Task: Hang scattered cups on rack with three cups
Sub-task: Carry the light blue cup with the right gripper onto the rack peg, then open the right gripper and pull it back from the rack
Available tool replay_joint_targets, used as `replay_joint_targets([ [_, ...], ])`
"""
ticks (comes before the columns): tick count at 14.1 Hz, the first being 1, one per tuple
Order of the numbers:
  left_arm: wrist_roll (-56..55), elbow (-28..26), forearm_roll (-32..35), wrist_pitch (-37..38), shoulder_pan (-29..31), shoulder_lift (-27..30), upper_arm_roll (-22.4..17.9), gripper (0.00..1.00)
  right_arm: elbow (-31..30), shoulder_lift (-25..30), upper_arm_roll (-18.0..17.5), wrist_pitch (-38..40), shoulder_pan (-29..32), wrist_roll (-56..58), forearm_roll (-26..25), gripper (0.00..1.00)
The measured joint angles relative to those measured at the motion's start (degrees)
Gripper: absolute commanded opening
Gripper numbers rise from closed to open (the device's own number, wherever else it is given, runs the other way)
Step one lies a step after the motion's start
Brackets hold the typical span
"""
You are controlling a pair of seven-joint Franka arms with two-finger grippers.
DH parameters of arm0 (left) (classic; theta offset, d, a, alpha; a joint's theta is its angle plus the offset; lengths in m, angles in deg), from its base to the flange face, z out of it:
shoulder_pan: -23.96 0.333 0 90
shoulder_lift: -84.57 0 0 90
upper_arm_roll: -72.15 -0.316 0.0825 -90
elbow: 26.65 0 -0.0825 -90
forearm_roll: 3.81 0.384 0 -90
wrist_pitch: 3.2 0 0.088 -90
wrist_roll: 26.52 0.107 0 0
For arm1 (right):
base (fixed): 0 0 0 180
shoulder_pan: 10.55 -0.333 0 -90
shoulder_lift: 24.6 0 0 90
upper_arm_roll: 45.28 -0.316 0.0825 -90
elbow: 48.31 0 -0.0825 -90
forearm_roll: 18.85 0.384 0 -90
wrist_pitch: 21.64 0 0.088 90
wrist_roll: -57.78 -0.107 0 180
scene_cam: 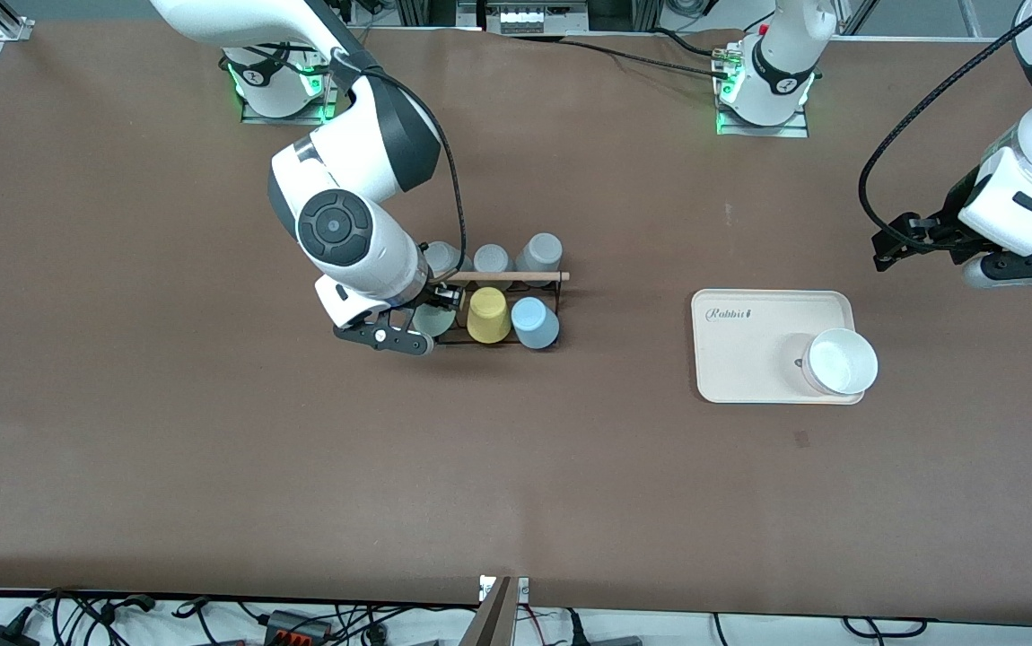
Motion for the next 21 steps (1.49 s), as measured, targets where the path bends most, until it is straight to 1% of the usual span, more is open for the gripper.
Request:
replay_joint_targets([
  [7, 0.0, 0.0, 0.0, 0.0, 0.0, 0.0, 0.0, 1.00, 0.0, -2.9, 0.0, -0.1, 0.0, 0.0, 0.3, 0.24],
  [11, 0.0, 0.0, 0.0, 0.0, 0.1, 0.0, 0.0, 1.00, 0.1, -4.8, 0.0, -2.3, 0.0, 0.0, 0.5, 0.24],
  [15, 0.0, 0.0, 0.0, 0.0, 0.1, 0.0, 0.0, 1.00, 0.1, -5.9, 0.0, -2.6, 0.0, 0.0, 0.7, 0.25],
  [16, 0.0, 0.0, 0.0, 0.0, 0.1, 0.0, 0.0, 1.00, 0.1, -6.1, 0.0, -2.6, -0.1, -0.1, 0.7, 0.34],
  [17, 0.0, 0.0, 0.0, 0.0, 0.1, 0.0, 0.0, 1.00, 0.1, -6.4, 0.0, -2.6, -0.1, -0.2, 0.7, 0.84],
  [18, 0.0, 0.0, 0.0, 0.0, 0.1, 0.0, 0.0, 1.00, 0.1, -6.7, 0.0, -2.6, -0.1, -0.3, 0.7, 1.00],
  [21, 0.0, 0.0, 0.0, 0.0, 0.1, 0.0, 0.0, 1.00, 0.6, -7.1, 0.1, -2.8, -0.2, -0.6, 0.7, 1.00],
])
